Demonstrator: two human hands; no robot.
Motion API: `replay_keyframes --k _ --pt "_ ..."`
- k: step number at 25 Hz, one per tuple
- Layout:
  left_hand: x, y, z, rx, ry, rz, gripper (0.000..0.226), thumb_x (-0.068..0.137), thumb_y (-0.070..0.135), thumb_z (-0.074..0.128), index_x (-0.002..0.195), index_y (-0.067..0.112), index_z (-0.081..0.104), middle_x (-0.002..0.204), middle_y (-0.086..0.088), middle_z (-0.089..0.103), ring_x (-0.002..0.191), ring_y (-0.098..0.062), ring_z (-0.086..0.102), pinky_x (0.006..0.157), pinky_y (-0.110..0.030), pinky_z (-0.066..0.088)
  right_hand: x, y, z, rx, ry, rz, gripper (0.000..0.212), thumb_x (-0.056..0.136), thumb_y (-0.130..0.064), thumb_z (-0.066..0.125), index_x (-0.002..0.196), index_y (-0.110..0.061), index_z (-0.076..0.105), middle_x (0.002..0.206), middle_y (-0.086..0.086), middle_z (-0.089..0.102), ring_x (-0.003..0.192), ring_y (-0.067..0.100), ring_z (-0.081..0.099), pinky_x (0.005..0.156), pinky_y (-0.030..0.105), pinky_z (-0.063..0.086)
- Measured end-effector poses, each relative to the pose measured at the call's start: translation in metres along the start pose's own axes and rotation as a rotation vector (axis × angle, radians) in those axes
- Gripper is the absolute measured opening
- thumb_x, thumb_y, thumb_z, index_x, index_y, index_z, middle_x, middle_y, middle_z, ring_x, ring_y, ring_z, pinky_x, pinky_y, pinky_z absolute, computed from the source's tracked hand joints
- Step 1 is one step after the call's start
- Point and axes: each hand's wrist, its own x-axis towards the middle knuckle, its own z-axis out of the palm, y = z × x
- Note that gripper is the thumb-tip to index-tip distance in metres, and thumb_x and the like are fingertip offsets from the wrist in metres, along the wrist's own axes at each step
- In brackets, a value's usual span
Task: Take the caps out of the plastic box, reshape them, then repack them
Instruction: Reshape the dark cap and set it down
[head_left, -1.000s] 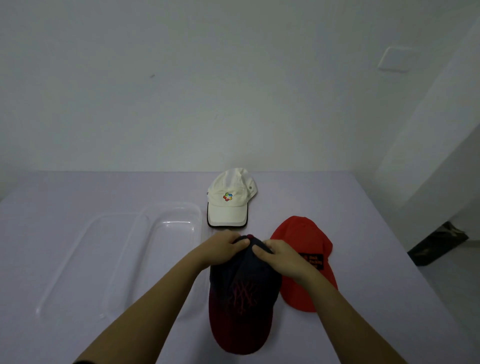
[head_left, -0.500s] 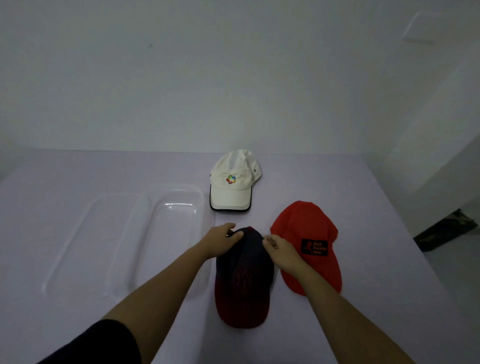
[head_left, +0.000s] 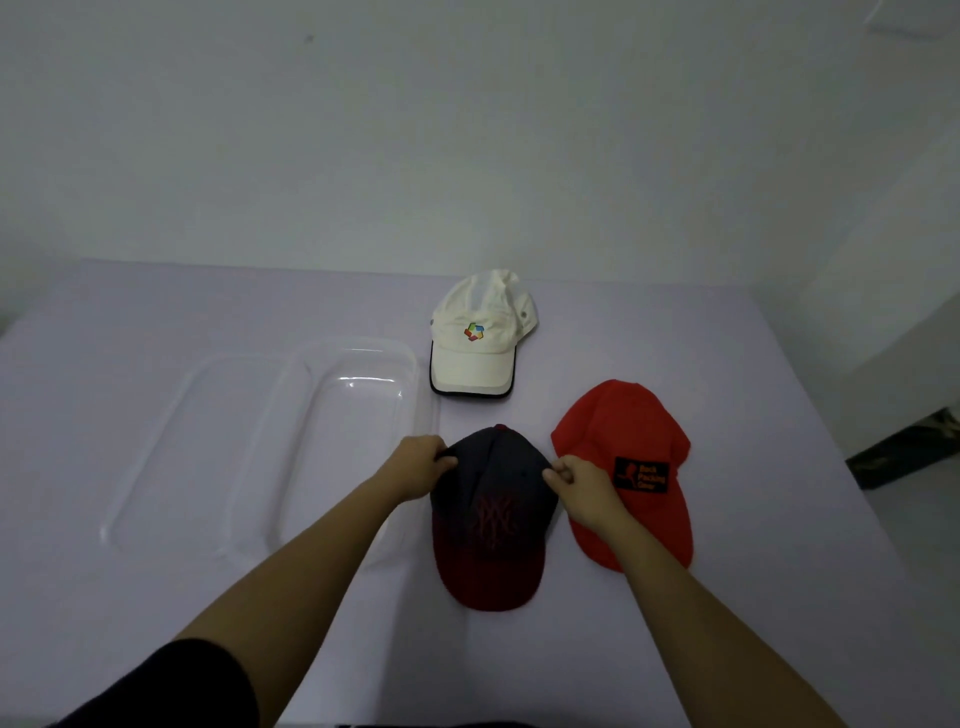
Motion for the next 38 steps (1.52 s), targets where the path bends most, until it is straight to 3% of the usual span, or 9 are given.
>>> replay_keyframes --k 5,8,10,13,16,22,29,34,38 --pt "0.003 -0.006 -0.006 0.114 0.007 -0.031 0.023 0.092 0.008 0.046 0.106 -0.003 0.06 0.088 -0.009 0.063 0.09 -0.029 0.061 0.08 -0.032 0.047 0.011 -0.003 0.004 0.022 -0.016 0.068 0.028 0.091 -0.028 0.057 0.108 -0.007 0.061 0.097 0.004 0.062 0.095 0.022 0.059 0.078 0.027 0.042" --pt "0.006 -0.005 -0.006 0.192 0.102 -0.065 0.016 0.089 0.003 0.047 0.095 -0.001 0.062 0.071 -0.003 0.054 0.078 -0.022 0.052 0.069 -0.027 0.041 0.012 -0.003 0.005 0.136 0.032 0.114 0.02 0.087 -0.027 0.063 0.099 -0.011 0.062 0.084 -0.002 0.06 0.085 0.019 0.058 0.076 0.028 0.045" --pt "0.006 0.002 -0.008 0.085 0.107 -0.068 0.011 0.085 0.001 0.05 0.088 0.001 0.061 0.072 -0.002 0.055 0.08 -0.025 0.057 0.069 -0.028 0.045 0.011 -0.007 0.001 0.245 -0.037 0.132 0.014 0.089 -0.021 0.061 0.098 -0.011 0.058 0.082 -0.001 0.058 0.077 0.016 0.057 0.071 0.028 0.046" --pt "0.003 0.01 -0.015 -0.35 0.022 -0.137 0.029 0.088 0.002 0.041 0.112 0.004 0.056 0.1 -0.012 0.061 0.079 -0.023 0.065 0.068 -0.027 0.053 0.008 -0.015 -0.008 0.378 -0.257 0.179 0.023 0.095 -0.018 0.05 0.117 -0.016 0.05 0.1 0.0 0.059 0.069 0.008 0.055 0.057 0.021 0.042" --pt "0.005 0.015 -0.019 -0.48 -0.039 -0.153 0.027 0.094 0.012 0.035 0.11 0.005 0.056 0.093 -0.009 0.059 0.064 -0.015 0.061 0.057 -0.021 0.046 0.012 -0.021 -0.015 0.37 -0.347 0.156 0.029 0.098 -0.019 0.04 0.124 -0.017 0.052 0.093 -0.004 0.057 0.064 0.005 0.051 0.05 0.018 0.035" --pt "0.016 0.01 -0.027 -0.168 -0.048 -0.068 0.03 0.098 0.019 0.037 0.103 0.0 0.06 0.068 -0.003 0.059 0.057 -0.011 0.057 0.063 -0.018 0.043 0.022 -0.019 -0.027 0.224 -0.399 0.054 0.027 0.09 -0.021 0.06 0.113 -0.007 0.063 0.091 0.004 0.06 0.074 0.01 0.049 0.06 0.019 0.039" --pt "0.025 0.009 -0.037 -0.071 -0.087 -0.074 0.029 0.094 0.009 0.042 0.114 -0.003 0.059 0.109 -0.018 0.066 0.088 -0.024 0.064 0.082 -0.032 0.051 0.039 -0.028 -0.027 0.119 -0.365 0.047 0.024 0.094 -0.021 0.053 0.111 -0.009 0.064 0.079 -0.001 0.057 0.073 0.01 0.051 0.059 0.017 0.043" --pt "0.029 0.003 -0.037 0.049 -0.097 -0.07 0.015 0.091 0.004 0.048 0.095 -0.002 0.061 0.089 -0.013 0.061 0.1 -0.032 0.065 0.088 -0.034 0.049 0.049 -0.025 -0.025 -0.145 -0.182 -0.067 0.021 0.088 -0.026 0.061 0.098 -0.01 0.07 0.083 -0.004 0.064 0.083 0.014 0.06 0.072 0.024 0.046" --pt "0.025 0.001 -0.039 -0.013 -0.07 -0.061 0.029 0.092 0.005 0.044 0.115 -0.002 0.061 0.107 -0.017 0.069 0.097 -0.026 0.068 0.086 -0.028 0.05 0.05 -0.019 -0.023 -0.16 -0.196 -0.088 0.023 0.092 -0.023 0.057 0.106 -0.009 0.067 0.098 0.007 0.068 0.085 0.014 0.059 0.073 0.024 0.046"
